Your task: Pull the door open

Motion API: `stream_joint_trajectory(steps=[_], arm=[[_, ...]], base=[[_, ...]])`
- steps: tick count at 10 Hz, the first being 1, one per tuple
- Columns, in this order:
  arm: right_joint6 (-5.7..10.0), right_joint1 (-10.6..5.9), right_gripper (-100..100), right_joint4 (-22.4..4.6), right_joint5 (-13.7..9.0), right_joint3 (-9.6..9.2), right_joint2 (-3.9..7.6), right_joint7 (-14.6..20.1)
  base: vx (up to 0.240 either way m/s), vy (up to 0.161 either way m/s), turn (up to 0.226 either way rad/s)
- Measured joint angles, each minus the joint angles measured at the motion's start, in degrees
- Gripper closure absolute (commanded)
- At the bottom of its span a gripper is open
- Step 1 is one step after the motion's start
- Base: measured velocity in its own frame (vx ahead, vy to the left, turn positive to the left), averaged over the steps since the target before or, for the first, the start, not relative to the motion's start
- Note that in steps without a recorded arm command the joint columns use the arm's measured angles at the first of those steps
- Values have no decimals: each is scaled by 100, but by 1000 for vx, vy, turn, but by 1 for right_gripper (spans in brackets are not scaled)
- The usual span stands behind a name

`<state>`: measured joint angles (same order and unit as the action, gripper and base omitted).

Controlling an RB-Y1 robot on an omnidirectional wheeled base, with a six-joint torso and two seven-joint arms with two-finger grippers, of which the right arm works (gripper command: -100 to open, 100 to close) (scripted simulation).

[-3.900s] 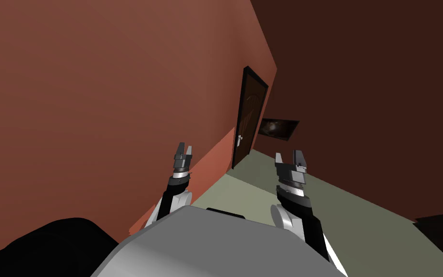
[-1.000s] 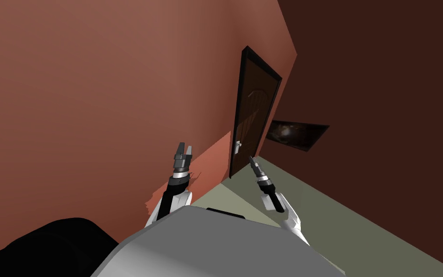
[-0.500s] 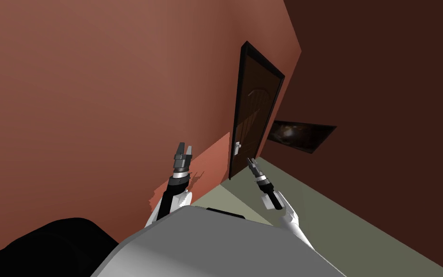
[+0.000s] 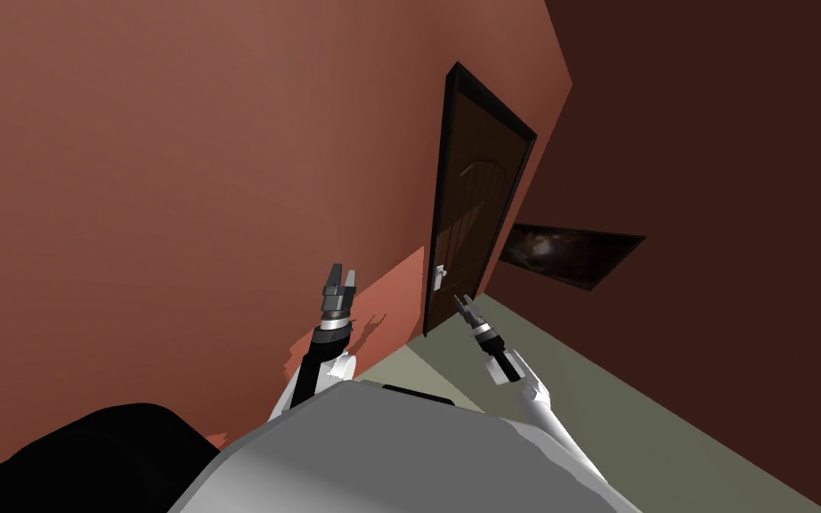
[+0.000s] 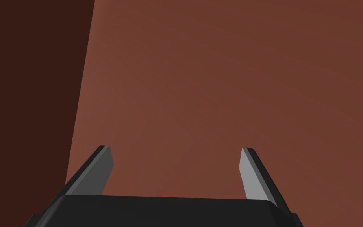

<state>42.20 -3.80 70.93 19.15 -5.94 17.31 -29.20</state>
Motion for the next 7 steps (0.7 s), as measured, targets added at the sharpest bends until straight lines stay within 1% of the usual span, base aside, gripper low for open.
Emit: stream_joint_trajectory(steps=[1, 2, 3, 5, 7], arm=[[31, -92, -100, -173, 69, -13, 48, -62], [99, -206, -100, -409, 135, -19, 84, -135], [127, -258, -100, -524, 206, -35, 142, -189], [184, -423, -100, -834, 334, -59, 236, -292], [201, -566, -100, -1080, 470, -97, 302, -402]], base=[[75, -66, 51], [91, -51, 49], [108, -65, 50], [98, -66, 58], [84, -53, 55]])
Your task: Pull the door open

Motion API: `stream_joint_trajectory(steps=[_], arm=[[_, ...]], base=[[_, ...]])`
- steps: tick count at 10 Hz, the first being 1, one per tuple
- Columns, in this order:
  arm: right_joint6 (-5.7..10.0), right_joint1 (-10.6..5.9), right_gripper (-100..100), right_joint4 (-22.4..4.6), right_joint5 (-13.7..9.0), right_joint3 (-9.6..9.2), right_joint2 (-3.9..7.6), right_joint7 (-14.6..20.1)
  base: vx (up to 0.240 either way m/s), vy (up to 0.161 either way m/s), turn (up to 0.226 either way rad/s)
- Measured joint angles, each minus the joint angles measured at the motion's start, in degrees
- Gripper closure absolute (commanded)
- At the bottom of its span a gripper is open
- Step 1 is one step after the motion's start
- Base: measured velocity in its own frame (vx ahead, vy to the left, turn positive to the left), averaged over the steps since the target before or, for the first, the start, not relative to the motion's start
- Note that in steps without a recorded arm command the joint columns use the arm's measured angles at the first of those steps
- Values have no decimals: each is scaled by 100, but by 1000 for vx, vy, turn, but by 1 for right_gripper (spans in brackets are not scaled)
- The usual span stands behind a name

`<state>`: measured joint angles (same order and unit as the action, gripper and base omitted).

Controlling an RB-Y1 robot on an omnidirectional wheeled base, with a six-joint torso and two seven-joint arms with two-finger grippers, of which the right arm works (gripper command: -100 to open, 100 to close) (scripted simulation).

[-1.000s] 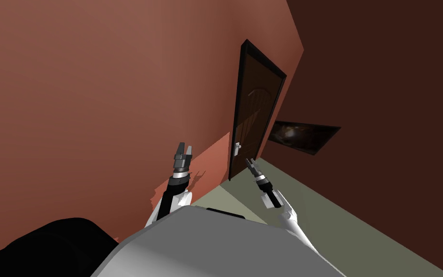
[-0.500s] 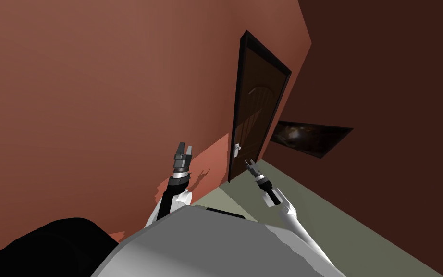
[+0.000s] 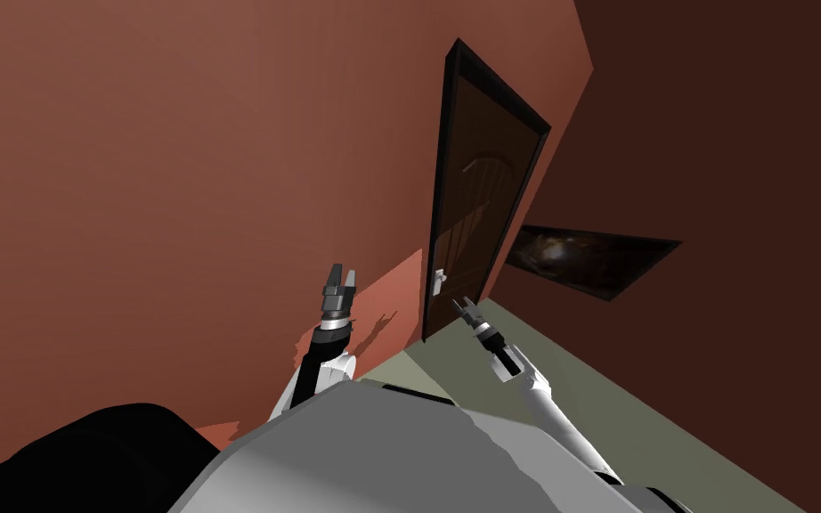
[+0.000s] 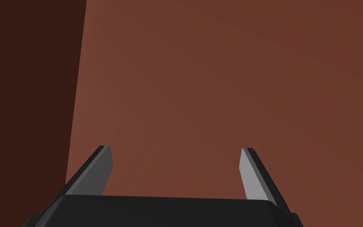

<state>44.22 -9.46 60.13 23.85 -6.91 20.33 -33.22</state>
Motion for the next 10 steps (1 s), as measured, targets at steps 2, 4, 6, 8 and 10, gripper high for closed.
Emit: stream_joint_trajectory(steps=[2, 4, 6, 8, 10], arm=[[81, -130, -100, -296, 115, -18, 70, -118], [153, -279, -100, -591, 223, -37, 126, -230], [212, -458, -100, -923, 362, -67, 208, -350], [264, -616, -100, -1232, 506, -99, 287, -477], [307, -771, -100, -1499, 625, -127, 369, -566]], base=[[81, -36, 44], [89, -51, 59], [106, -50, 55], [130, -69, 58], [72, -32, 26]])
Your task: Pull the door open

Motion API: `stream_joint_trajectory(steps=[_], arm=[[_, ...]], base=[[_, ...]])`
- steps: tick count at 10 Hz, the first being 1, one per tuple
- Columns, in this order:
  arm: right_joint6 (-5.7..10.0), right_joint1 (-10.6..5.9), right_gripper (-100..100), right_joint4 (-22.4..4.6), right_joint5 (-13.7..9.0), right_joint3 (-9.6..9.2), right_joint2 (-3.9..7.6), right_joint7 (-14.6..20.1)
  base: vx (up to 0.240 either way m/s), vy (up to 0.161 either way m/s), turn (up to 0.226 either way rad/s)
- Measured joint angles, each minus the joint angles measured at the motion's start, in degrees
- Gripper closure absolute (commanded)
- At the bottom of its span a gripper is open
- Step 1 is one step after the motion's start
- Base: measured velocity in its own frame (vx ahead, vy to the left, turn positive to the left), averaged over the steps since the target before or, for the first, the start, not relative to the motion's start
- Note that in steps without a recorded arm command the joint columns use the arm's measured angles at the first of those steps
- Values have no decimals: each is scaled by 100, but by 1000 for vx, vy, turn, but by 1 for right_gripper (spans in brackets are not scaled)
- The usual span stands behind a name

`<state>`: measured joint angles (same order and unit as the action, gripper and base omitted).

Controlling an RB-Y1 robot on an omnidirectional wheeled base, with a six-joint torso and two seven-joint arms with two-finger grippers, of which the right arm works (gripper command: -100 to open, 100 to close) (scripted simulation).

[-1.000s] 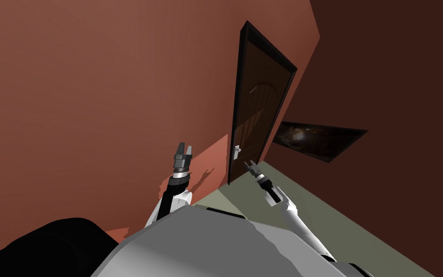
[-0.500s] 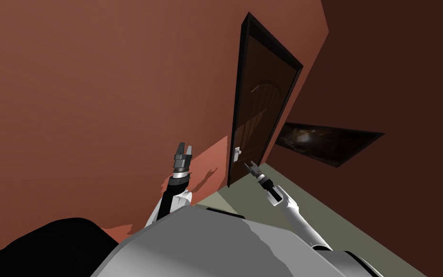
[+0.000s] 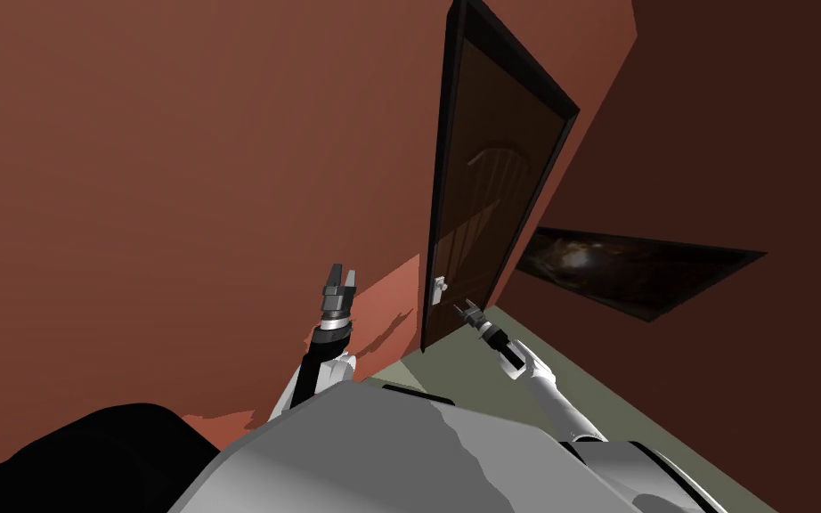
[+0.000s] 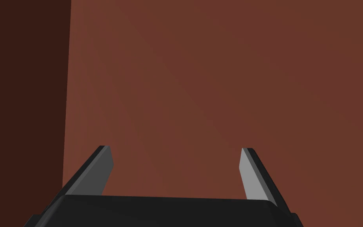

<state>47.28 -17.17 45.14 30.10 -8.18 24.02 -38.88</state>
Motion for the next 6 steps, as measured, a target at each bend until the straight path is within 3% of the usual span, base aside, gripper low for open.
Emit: stream_joint_trajectory(steps=[1, 2, 6], arm=[[5, -8, -100, -14, 6, -1, 4, -9], [-103, -19, -100, 43, 14, 0, -79, -38], [-498, -237, -100, -78, 31, 38, -511, -323]], base=[[104, -21, 60], [162, -13, 91], [153, 17, 74]])
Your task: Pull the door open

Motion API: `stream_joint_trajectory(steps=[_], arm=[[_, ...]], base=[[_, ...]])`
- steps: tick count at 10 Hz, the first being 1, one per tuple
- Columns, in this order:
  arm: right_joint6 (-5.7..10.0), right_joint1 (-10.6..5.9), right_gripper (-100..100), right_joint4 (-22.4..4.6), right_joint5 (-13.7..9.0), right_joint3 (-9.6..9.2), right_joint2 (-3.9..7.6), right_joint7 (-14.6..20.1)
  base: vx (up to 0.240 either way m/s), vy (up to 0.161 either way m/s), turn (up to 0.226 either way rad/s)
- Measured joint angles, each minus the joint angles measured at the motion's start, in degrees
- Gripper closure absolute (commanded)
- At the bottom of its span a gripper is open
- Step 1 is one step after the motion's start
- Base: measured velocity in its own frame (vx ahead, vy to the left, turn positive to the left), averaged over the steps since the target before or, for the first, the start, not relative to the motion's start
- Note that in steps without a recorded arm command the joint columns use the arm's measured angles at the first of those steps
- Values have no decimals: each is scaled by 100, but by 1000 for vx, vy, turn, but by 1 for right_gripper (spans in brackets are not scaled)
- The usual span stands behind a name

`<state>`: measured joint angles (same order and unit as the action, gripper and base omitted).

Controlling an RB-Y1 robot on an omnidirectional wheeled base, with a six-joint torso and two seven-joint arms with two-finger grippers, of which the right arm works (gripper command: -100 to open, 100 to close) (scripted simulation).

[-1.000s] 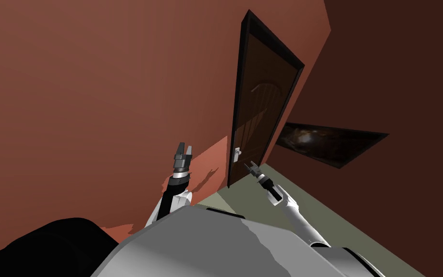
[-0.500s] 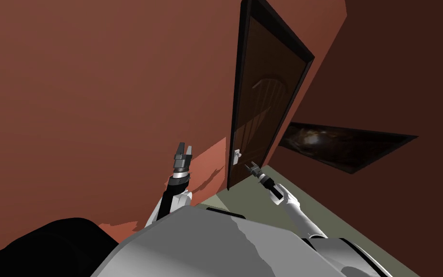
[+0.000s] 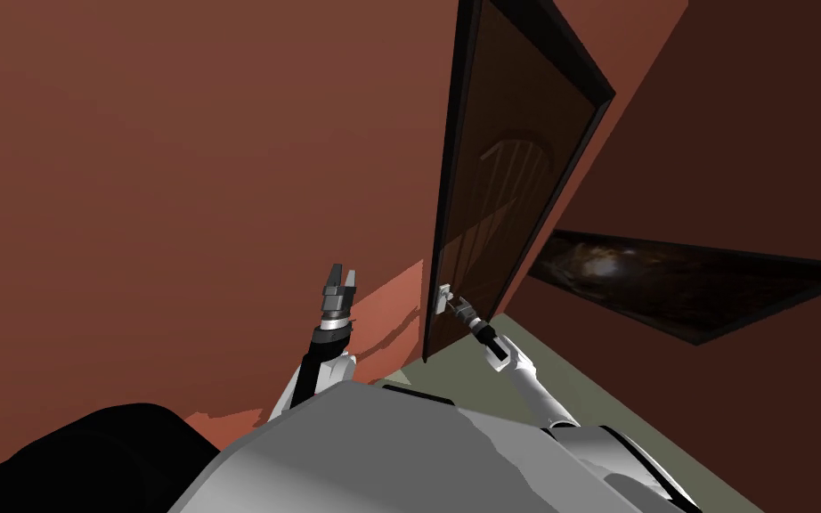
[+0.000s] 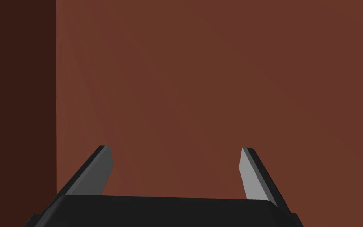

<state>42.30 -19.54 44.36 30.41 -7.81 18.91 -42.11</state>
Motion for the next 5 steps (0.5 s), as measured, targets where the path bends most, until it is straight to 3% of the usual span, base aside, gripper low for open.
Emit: stream_joint_trajectory(steps=[2, 3, 5], arm=[[-156, -167, -100, -170, 0, 37, -240, -189], [-169, -175, 100, -178, 0, 39, -252, -212], [-157, -170, 100, -172, 3, 32, -246, -192]], base=[[105, -3, 36], [-7, 1, -7], [-22, 1, 3]])
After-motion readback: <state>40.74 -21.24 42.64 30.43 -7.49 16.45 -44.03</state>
